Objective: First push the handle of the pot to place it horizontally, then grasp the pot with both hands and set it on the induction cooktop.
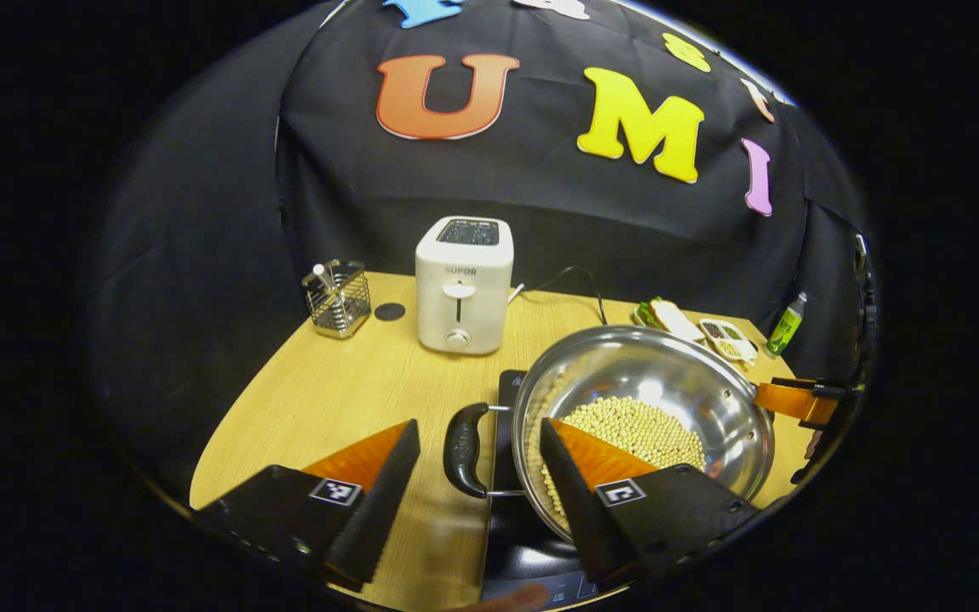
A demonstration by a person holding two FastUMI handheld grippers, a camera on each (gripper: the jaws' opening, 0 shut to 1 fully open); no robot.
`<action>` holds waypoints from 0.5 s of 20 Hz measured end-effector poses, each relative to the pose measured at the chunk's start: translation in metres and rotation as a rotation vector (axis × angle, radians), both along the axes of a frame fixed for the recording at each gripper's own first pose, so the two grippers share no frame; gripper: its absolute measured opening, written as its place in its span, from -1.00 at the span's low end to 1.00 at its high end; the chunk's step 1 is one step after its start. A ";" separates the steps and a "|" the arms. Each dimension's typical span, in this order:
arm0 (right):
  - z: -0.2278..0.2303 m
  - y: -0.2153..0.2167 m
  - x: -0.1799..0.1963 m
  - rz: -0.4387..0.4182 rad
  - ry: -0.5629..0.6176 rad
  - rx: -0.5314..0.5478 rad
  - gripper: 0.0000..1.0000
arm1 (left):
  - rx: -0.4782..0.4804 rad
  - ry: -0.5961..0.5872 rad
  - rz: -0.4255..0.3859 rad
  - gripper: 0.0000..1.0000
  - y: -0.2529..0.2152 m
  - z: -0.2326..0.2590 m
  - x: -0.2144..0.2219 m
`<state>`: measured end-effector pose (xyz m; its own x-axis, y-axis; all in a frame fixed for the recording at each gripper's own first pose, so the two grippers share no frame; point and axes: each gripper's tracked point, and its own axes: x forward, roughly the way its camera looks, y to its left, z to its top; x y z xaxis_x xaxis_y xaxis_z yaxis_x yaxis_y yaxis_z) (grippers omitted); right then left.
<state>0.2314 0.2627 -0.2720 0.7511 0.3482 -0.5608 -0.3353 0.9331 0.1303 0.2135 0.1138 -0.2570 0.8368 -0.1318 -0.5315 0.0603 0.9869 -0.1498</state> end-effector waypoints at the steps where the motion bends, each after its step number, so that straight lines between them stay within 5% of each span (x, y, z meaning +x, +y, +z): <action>1: 0.007 -0.002 -0.003 -0.008 -0.021 -0.001 0.57 | 0.004 -0.003 0.003 0.63 0.002 0.005 -0.007; 2: 0.013 -0.006 -0.007 -0.014 -0.037 -0.002 0.58 | 0.012 -0.008 0.005 0.92 0.003 0.013 -0.013; 10: 0.099 -0.046 -0.068 -0.060 -0.265 0.024 0.58 | 0.036 -0.223 0.019 0.92 -0.019 0.115 -0.082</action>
